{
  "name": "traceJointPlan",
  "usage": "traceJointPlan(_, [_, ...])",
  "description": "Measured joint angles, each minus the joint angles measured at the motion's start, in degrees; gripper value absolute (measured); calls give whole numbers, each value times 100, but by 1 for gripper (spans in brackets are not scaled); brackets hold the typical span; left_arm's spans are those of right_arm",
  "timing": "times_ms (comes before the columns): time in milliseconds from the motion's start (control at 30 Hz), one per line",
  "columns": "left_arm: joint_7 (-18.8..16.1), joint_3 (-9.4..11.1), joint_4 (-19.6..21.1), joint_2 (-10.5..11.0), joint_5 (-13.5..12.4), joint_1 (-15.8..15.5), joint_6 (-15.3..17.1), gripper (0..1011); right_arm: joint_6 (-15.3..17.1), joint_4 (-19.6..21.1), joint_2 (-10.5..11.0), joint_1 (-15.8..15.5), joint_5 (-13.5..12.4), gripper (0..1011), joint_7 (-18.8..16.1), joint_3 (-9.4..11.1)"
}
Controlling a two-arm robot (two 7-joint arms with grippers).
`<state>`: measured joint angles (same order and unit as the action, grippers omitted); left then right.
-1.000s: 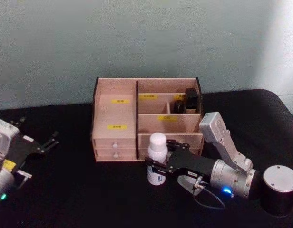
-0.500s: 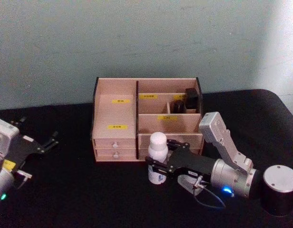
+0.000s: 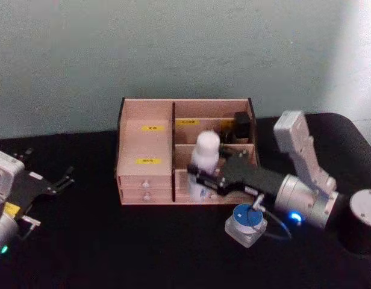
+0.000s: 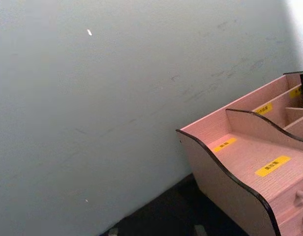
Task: Pick up the facial cleanser and watermelon frost from the table and place them into the tiered storage box.
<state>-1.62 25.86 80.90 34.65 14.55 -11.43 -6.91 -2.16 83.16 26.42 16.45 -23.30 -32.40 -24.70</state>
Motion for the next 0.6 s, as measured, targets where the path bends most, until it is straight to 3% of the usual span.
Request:
traceJointPlan(200, [0,0,0,0,0,-1,0,1001,-150,13,-127,285,-36,589,162,133])
traceJointPlan(600, [0,0,0,0,0,0,0,1001,-294,-567,-461,912,213,589,380,178])
